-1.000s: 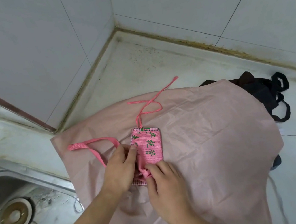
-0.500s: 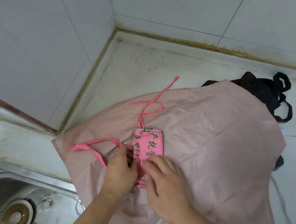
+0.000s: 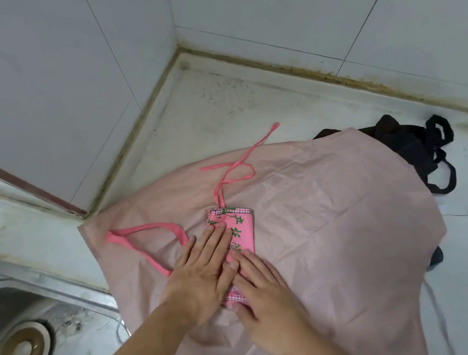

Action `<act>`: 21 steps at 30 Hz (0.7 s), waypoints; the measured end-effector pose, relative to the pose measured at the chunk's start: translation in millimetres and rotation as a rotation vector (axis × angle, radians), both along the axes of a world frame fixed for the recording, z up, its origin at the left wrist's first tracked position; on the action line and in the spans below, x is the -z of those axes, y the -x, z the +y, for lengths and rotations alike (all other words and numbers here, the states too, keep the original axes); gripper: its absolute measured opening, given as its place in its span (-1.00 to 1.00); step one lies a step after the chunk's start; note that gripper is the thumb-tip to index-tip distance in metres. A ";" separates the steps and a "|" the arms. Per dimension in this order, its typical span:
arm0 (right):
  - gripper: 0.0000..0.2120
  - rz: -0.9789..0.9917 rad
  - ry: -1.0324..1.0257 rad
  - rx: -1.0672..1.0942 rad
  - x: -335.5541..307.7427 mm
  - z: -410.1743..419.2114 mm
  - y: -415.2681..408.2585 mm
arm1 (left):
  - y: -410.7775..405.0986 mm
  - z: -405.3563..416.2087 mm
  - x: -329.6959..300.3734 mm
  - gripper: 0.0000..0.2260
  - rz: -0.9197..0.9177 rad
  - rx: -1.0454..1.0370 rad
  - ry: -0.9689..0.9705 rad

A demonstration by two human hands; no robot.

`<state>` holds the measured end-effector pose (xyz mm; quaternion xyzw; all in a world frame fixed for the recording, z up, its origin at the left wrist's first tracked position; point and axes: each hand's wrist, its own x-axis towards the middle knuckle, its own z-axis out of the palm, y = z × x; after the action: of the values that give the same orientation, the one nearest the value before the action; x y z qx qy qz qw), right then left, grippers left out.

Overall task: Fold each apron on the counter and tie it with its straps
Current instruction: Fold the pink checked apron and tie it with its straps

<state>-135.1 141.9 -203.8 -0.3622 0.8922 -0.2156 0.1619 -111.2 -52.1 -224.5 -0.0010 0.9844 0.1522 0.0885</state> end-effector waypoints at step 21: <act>-0.75 -0.733 0.364 0.568 -80.3 -5.1 74.6 | 39.3 15.4 -92.3 -0.53 -0.153 -0.802 -0.912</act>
<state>-209.7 136.7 -123.5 -0.0275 0.7879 -0.5168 0.3339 -150.4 -36.7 -132.2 -0.3445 0.7337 0.5793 0.0864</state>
